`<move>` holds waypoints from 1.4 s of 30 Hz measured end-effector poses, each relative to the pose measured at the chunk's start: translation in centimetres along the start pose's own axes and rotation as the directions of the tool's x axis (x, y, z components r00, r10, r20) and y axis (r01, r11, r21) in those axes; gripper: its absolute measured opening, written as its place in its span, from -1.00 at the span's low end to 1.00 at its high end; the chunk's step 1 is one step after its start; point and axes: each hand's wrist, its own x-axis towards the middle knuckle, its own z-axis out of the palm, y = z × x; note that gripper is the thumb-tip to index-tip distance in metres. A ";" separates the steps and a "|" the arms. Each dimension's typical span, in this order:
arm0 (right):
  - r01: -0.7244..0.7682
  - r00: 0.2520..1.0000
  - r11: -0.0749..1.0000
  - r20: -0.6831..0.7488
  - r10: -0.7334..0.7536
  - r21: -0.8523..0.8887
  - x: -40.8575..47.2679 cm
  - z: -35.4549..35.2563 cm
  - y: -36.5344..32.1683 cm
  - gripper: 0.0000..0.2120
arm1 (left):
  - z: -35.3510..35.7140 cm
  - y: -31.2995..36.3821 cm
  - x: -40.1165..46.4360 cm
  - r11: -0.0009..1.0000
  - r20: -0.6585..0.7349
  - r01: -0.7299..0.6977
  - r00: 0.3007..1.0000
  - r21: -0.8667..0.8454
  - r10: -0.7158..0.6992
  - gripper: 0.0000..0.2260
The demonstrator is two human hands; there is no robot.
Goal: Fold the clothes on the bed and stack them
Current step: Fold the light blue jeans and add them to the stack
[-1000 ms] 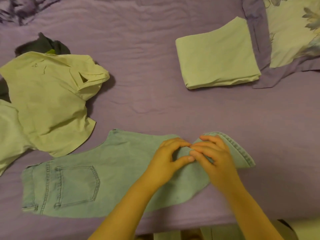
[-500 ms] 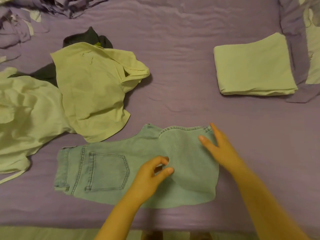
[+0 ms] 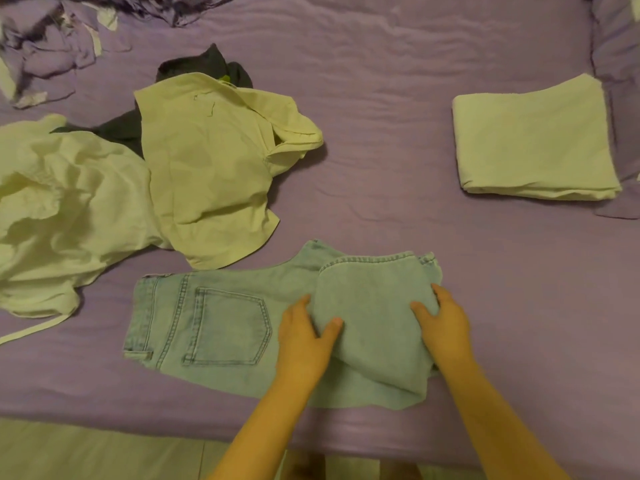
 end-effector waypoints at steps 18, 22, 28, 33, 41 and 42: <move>0.400 0.903 0.914 0.140 -0.406 0.066 -7.4 4.0 2.7 -0.72 | -2.1 4.7 1.7 0.898 -0.070 0.097 0.988 -0.430 -0.140 -0.80; 0.552 0.830 0.833 0.062 -0.554 0.043 -9.3 4.1 1.0 -0.76 | -6.0 4.2 0.8 0.795 -0.032 0.113 0.986 -0.596 -0.165 -0.84; 0.662 0.742 0.748 0.104 -0.662 0.043 -5.5 5.7 -3.1 -0.65 | -12.0 1.2 2.6 0.846 -0.169 0.105 0.960 -0.522 -0.224 -0.81; 0.696 0.717 0.673 0.298 -0.631 -0.250 0.1 7.6 -3.3 -0.58 | -9.2 -1.9 4.2 1.000 -0.193 -0.001 0.981 -0.017 -0.002 -0.41; 0.613 0.784 0.515 0.544 -0.298 -0.600 4.7 8.2 -3.8 -0.25 | -1.1 -1.2 4.6 0.715 0.092 -0.435 0.880 0.548 0.465 -0.35; 0.605 0.791 0.488 0.541 -0.285 -0.629 5.2 8.2 -3.6 -0.27 | -0.7 -0.7 5.0 0.802 0.109 -0.365 0.927 0.472 0.358 -0.27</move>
